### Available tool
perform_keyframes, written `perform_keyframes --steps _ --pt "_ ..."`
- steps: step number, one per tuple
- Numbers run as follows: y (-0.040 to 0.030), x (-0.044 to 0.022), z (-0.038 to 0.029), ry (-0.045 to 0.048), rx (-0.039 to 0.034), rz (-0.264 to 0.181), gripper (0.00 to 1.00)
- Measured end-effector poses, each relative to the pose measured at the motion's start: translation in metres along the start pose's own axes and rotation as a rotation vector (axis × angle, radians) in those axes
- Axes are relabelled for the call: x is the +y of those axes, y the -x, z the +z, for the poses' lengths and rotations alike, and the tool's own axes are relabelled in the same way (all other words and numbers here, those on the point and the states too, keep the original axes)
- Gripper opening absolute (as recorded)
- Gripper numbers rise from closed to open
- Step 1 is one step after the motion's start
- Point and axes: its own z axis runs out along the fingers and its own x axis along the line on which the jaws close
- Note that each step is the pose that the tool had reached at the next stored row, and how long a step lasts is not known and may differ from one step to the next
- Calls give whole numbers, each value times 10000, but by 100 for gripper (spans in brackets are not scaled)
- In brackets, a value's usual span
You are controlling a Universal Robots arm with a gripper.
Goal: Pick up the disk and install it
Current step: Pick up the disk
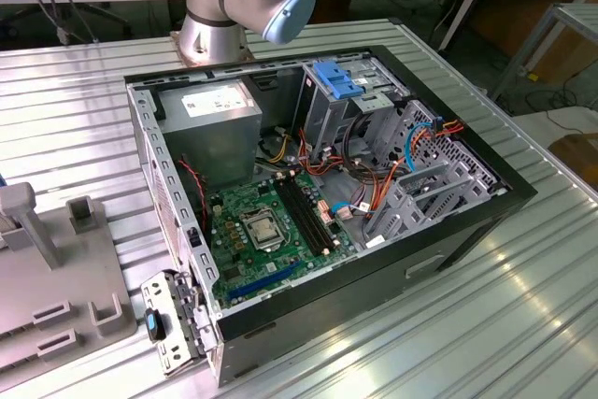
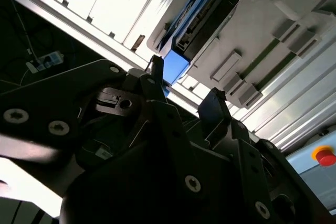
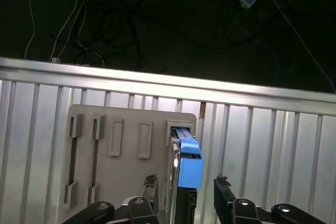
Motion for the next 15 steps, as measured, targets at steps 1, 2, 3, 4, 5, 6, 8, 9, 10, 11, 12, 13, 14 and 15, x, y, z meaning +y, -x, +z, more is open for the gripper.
perform_keyframes --steps 1,2,3,4,5,6,8,9,10,11,12,13,14,15 --pt "0 0 13 0 0 1 55" --pt "0 1 23 -1 0 1 55" --pt "-1 1 46 0 0 2 55" --pt "-1 1 75 1 0 3 55" --pt "0 1 103 0 0 3 55" --pt "0 1 119 -1 0 4 55" --pt "0 2 158 0 0 14 55" --pt "0 2 177 0 0 19 55" --pt "-1 4 214 -2 0 34 56" --pt "2 5 234 -1 1 63 62" --pt "6 8 252 0 1 115 62" --pt "14 9 266 0 2 188 62" --pt "23 10 279 -1 2 253 62" --pt "33 12 293 -3 1 317 62"
